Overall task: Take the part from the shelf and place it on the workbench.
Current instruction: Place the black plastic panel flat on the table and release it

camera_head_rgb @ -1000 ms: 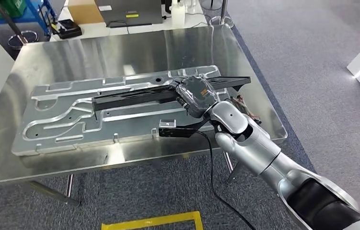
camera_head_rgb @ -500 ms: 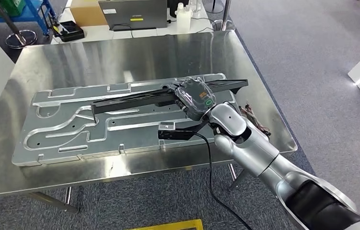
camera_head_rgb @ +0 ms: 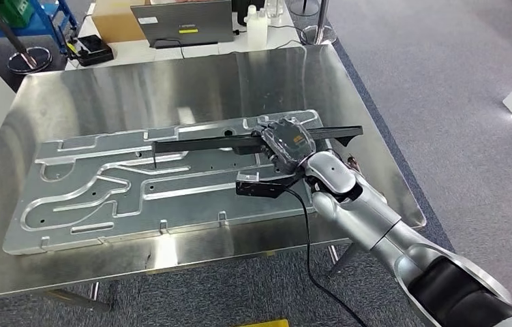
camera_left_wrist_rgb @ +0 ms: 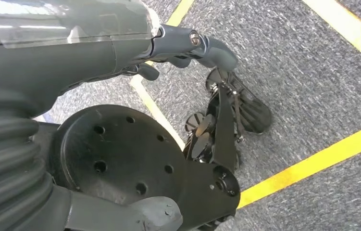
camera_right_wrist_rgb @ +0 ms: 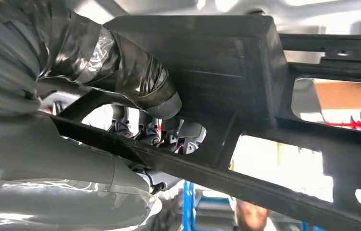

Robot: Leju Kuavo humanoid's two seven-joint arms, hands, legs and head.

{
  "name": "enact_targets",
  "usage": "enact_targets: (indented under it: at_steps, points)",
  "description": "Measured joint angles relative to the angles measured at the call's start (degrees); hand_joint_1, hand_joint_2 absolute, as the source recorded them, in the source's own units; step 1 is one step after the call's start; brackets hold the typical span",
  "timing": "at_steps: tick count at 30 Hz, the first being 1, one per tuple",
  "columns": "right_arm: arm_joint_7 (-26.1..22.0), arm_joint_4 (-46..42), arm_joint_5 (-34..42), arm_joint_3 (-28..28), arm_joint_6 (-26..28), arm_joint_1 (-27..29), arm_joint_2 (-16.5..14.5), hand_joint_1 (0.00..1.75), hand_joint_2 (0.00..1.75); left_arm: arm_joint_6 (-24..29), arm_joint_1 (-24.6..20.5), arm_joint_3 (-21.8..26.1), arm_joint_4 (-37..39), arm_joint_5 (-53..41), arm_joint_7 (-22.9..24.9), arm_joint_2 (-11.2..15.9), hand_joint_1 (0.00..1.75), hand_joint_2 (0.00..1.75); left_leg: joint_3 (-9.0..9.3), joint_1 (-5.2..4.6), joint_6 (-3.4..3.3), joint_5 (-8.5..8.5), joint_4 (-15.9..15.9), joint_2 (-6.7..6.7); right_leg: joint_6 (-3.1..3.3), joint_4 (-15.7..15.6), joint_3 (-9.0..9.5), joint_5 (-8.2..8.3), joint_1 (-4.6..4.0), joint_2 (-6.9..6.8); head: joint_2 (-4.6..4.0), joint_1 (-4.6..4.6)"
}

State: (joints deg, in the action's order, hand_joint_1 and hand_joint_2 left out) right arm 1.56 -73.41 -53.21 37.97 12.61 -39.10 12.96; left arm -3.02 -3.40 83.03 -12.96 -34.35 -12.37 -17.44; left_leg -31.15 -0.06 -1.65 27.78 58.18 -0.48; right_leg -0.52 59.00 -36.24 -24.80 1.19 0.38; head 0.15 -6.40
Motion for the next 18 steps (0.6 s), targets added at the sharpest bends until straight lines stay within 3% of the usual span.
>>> enact_targets:
  at_steps: [1, 6, 10, 18]
  points:
    - [0.04, 0.68, 0.1, -0.01, -0.12, 0.01, -0.18, 0.0, 0.0, -0.2, -0.05, 0.0, 0.0, 0.13, 0.05, 0.0, 0.0, 1.75, 0.15, 0.01, -0.02, 0.02, -0.15, 0.03, 0.16, 0.0, 0.05, -0.1, -0.03, 0.04, 0.0, 0.01]
    - [-0.19, 3.83, 0.67, -0.01, -0.23, 0.05, -0.91, 0.0, 0.0, -1.06, -0.2, 0.01, 0.0, 0.65, 0.62, -0.01, 0.0, 1.75, 0.52, 0.11, 0.18, 0.11, -0.67, 0.02, 0.57, 0.02, 0.24, -0.37, -0.22, -0.03, 0.0, 0.01]
    - [-0.48, 5.66, 0.86, -0.01, -0.22, 0.04, -1.4, 0.0, 0.0, -1.28, -0.2, 0.02, 0.0, 0.99, 1.14, -0.04, 0.0, 0.0, 0.57, 0.21, 0.86, 0.13, -0.72, 0.03, 0.63, 0.07, 0.29, -0.39, -0.31, -0.03, 0.0, 0.01]
    - [-1.2, 8.26, 0.95, -0.01, 0.22, -0.15, -2.6, 0.0, 0.0, -6.2, 0.0, 0.02, 0.0, 0.94, 6.61, 0.56, 0.0, 0.0, 0.67, 0.19, 1.29, 0.2, -0.61, 0.02, 0.63, 0.08, 0.52, -0.38, -0.29, -0.04, 0.0, -0.01]
